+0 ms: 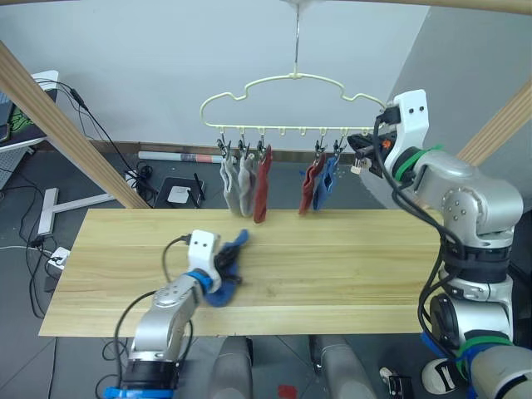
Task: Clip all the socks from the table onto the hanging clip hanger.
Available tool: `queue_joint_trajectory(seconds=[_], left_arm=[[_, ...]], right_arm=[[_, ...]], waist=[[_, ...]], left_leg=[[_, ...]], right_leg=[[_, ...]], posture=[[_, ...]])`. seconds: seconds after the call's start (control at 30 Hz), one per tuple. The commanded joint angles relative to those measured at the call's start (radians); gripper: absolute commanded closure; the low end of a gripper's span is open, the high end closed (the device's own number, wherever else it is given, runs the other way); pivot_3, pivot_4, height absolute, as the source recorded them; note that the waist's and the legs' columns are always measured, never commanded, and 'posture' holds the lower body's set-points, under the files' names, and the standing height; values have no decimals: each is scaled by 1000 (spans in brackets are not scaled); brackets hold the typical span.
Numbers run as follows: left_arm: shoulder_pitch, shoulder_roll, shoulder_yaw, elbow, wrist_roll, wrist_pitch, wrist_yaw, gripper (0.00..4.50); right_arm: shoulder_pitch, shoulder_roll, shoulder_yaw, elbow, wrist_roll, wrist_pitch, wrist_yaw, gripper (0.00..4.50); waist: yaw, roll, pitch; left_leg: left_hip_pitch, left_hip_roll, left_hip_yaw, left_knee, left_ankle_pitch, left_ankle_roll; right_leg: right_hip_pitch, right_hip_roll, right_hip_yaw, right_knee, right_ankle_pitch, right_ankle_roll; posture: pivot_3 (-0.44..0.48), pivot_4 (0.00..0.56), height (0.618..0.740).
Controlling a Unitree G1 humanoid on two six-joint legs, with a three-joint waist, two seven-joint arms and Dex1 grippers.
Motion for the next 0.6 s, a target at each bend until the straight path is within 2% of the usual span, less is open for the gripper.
queue_joint_trajectory(seconds=[0.03, 0.17, 0.27, 0.47, 0.6], left_arm=[[-33, -22, -128, -179, -54, 33, -70, 4441], [-121, -117, -209, -173, -29, 14, -27, 4441], [-194, -198, -244, -127, -16, 1, 8, 4441], [-329, -320, -245, 93, 77, -114, 97, 4441], [-365, -358, -241, 159, 108, -177, 125, 4441]], right_arm=[[-87, 70, -198, 23, 32, 230, -119, 4500], [-174, 117, -316, 49, 4, 365, -187, 4500], [-206, 138, -359, 48, -10, 417, -215, 4500], [-209, 161, -378, 30, 7, 424, -261, 4500], [-199, 165, -382, 18, 16, 424, -285, 4500]], waist=[[0, 0, 0], [-1, 0, 0], [-1, 0, 0], [-3, 0, 0], [-6, 0, 0]], left_leg=[[0, 0, 0, 0, 0, 0], [0, 0, -1, 0, 0, 0], [-1, 0, 0, 0, 0, 0], [-1, -1, -1, 1, 0, 0], [-2, -1, -1, 0, 0, 0]], right_leg=[[0, 0, 0, 0, 0, 0], [0, 0, -1, 0, 1, -2], [0, 0, -1, -1, 0, -1], [0, 0, -1, -1, 0, -1], [0, 0, -1, -1, 0, 0]], posture=[[-10, 304, 740], [-31, 306, 740], [-44, 305, 740], [-76, 302, 740], [-86, 301, 740]])
